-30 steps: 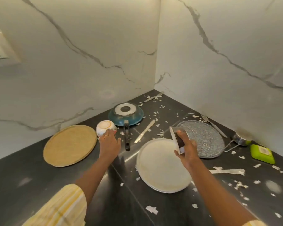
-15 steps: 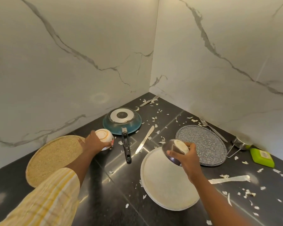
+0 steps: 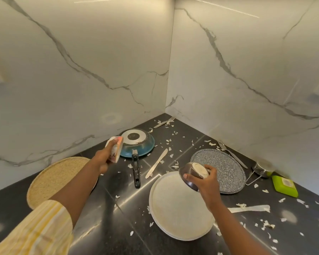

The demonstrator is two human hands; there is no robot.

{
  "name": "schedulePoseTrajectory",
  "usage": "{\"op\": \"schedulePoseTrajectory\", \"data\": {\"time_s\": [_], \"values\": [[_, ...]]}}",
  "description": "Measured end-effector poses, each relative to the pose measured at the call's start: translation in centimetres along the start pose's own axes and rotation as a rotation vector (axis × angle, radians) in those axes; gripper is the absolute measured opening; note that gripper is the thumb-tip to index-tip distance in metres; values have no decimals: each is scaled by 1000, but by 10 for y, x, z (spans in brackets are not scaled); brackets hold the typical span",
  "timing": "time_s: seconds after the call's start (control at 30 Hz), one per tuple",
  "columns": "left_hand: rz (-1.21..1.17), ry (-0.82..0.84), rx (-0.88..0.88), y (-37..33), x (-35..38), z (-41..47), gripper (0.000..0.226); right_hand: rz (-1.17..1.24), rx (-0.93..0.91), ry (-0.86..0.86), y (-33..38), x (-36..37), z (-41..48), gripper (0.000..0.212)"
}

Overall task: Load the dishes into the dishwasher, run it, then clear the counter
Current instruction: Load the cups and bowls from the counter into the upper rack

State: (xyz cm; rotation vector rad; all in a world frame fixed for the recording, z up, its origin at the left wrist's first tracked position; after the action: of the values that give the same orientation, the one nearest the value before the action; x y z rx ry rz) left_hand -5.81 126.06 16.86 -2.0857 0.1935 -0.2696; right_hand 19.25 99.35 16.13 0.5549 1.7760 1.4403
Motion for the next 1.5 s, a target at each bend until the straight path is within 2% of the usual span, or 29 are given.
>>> {"op": "schedulePoseTrajectory", "data": {"time_s": [0.03, 0.1, 0.27, 0.37, 0.5, 0.67, 0.83, 1.0, 1.17, 1.3, 1.37, 1.5], "values": [[-123, 88, -63, -1, 8, -9, 74, 18, 12, -2, 0, -4, -1, 83], [-233, 140, -141, 0, 19, -24, 69, 44, 25, -2, 0, -12, -2, 85], [-274, 150, -98, 25, 48, -75, 57, 69, 31, 30, -3, -30, -14, 84], [-315, 119, -60, 51, 65, -102, 51, 82, 44, 65, -9, -41, -26, 88], [-377, 26, -69, 88, 84, -145, 32, 37, 41, 93, -23, -51, -48, 92], [-448, 14, -86, 134, 93, -191, 46, 18, 65, 90, -41, -65, -85, 90], [-386, 93, -58, 166, 90, -235, 40, 14, 41, -6, -56, -83, -143, 86], [-285, 179, 91, 206, 64, -274, 77, 27, 46, -94, -76, -90, -215, 85], [-133, 259, 183, 252, 30, -321, 87, 5, 13, -221, -93, -93, -307, 80], [54, 272, 200, 297, 9, -355, 100, 14, 68, -298, -115, -104, -383, 79], [134, 292, 210, 321, 1, -370, 98, 12, 97, -321, -132, -111, -417, 82], [192, 340, 207, 363, -2, -396, 75, 15, 158, -380, -168, -128, -471, 77]]}}
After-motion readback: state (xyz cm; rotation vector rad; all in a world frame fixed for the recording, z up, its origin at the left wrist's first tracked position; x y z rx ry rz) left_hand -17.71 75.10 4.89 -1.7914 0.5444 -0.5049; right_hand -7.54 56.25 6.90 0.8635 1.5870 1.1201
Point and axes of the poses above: each hand's wrist, its own z-axis towards the middle knuckle, its own x-axis out of the palm, y = z × x, the point moved 4 cm from there along z, towards the middle knuckle, and after that the axes turned 2 degrees about -z, right-handed, at the moved point
